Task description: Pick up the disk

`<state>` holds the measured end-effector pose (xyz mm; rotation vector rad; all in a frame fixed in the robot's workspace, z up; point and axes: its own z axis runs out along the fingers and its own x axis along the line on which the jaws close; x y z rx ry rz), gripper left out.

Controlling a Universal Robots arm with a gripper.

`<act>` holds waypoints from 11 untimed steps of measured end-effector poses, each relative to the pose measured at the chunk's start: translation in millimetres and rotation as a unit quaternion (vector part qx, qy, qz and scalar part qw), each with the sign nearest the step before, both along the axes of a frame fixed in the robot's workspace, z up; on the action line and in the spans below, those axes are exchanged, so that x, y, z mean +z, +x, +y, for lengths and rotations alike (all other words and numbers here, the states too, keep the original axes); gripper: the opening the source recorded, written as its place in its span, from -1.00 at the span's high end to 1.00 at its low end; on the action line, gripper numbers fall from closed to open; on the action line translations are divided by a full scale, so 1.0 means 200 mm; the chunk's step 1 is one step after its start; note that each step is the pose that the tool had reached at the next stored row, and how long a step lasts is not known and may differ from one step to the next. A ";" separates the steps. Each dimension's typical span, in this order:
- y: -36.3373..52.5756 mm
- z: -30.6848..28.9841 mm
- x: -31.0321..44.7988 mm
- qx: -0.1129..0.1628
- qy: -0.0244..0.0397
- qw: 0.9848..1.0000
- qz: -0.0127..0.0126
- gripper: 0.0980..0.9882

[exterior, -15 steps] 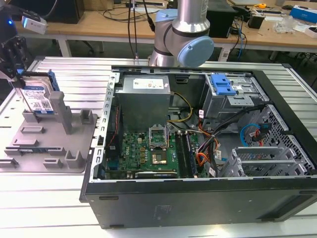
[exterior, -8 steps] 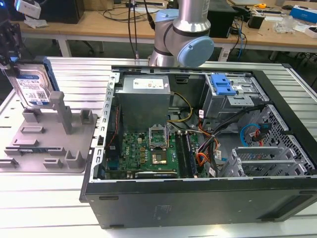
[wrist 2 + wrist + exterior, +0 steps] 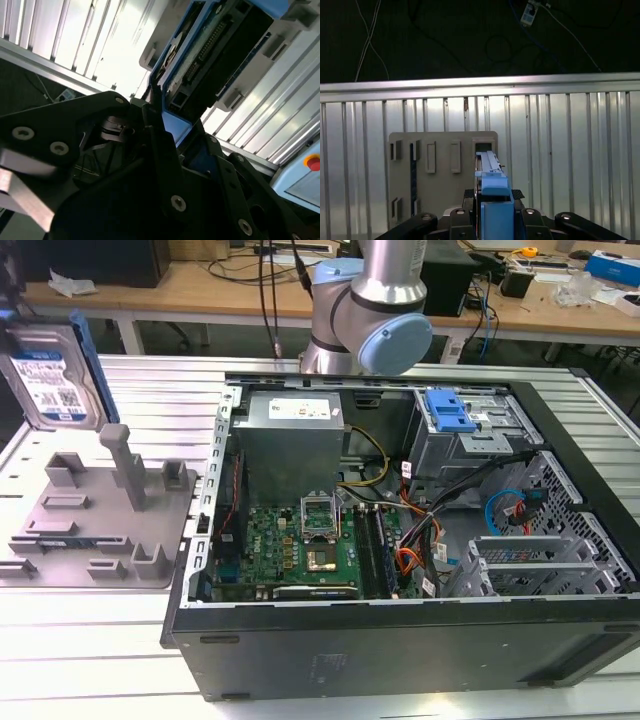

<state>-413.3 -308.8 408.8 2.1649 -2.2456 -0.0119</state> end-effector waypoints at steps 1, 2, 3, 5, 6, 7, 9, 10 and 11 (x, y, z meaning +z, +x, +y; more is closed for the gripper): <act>0.001 0.000 0.024 0.000 0.000 1.000 0.000 0.39; 0.003 -0.001 0.064 0.000 0.000 1.000 0.000 0.39; 0.004 -0.001 0.088 0.000 0.001 1.000 0.000 0.39; 0.007 -0.002 0.158 0.000 0.001 1.000 0.000 0.39; 0.008 -0.002 0.200 0.000 0.001 1.000 0.000 0.39; 0.009 -0.002 0.227 0.000 0.001 1.000 0.000 0.39; 0.011 -0.003 0.285 0.000 0.002 1.000 0.000 0.39; 0.013 -0.003 0.320 0.000 0.002 1.000 0.000 0.39; 0.015 -0.003 0.368 0.000 0.002 1.000 0.000 0.39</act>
